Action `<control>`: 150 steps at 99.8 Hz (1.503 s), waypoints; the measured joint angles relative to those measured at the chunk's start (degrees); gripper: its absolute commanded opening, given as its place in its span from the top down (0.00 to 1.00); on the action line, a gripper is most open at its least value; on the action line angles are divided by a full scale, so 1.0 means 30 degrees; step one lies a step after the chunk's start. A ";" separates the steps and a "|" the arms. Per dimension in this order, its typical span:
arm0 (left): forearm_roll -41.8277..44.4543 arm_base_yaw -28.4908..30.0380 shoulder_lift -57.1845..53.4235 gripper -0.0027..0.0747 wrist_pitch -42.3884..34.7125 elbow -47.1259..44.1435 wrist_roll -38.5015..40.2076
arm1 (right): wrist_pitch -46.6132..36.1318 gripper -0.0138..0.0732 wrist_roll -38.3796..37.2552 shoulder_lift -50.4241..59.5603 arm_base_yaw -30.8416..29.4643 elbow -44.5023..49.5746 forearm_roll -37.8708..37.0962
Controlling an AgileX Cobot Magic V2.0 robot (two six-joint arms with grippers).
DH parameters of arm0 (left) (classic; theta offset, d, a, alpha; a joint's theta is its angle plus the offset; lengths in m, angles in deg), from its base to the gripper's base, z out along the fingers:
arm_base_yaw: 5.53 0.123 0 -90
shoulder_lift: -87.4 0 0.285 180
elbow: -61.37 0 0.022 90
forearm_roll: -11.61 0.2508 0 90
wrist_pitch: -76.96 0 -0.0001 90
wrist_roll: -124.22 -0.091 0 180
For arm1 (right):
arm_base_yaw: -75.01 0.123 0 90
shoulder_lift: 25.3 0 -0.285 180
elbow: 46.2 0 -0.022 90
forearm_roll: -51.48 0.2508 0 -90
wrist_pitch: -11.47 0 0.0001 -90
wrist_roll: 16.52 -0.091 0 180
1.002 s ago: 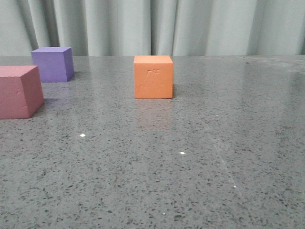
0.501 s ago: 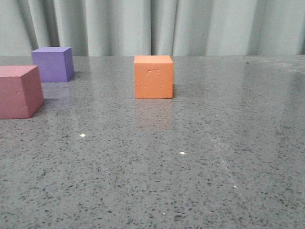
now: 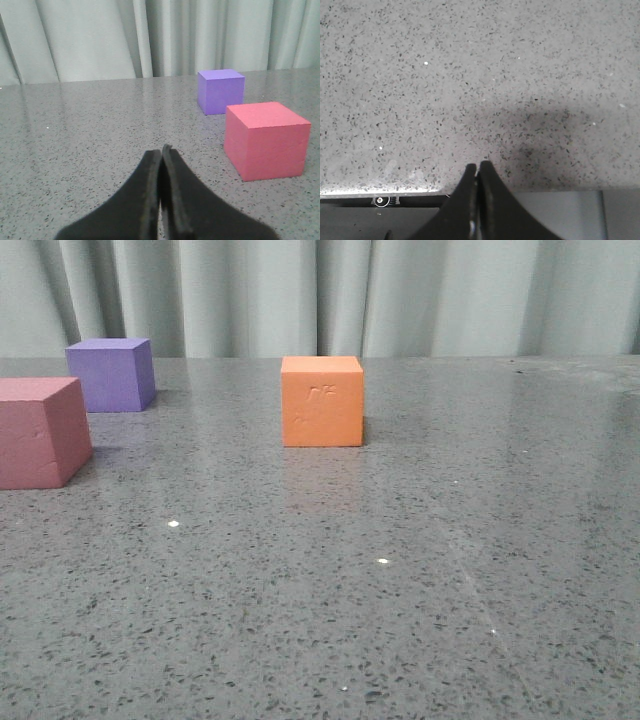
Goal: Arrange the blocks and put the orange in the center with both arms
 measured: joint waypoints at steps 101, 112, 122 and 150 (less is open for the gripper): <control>-0.3364 0.0000 0.0000 0.99 -0.0085 0.0322 0.0000 | 0.0000 0.92 0.0000 0.0000 0.0000 0.0000 0.0000; -0.4511 0.0000 0.0159 0.99 0.0445 0.2048 0.0000 | 0.0000 0.92 0.0000 0.0000 0.0000 0.0000 0.0000; -0.4819 0.0000 0.1515 0.99 0.1750 0.4728 0.0000 | 0.0000 0.92 0.0000 0.0000 0.0000 0.0000 0.0000; -0.5355 0.0000 0.9108 0.99 0.7907 1.4200 0.0000 | 0.0000 0.92 0.0000 0.0000 0.0000 0.0000 0.0000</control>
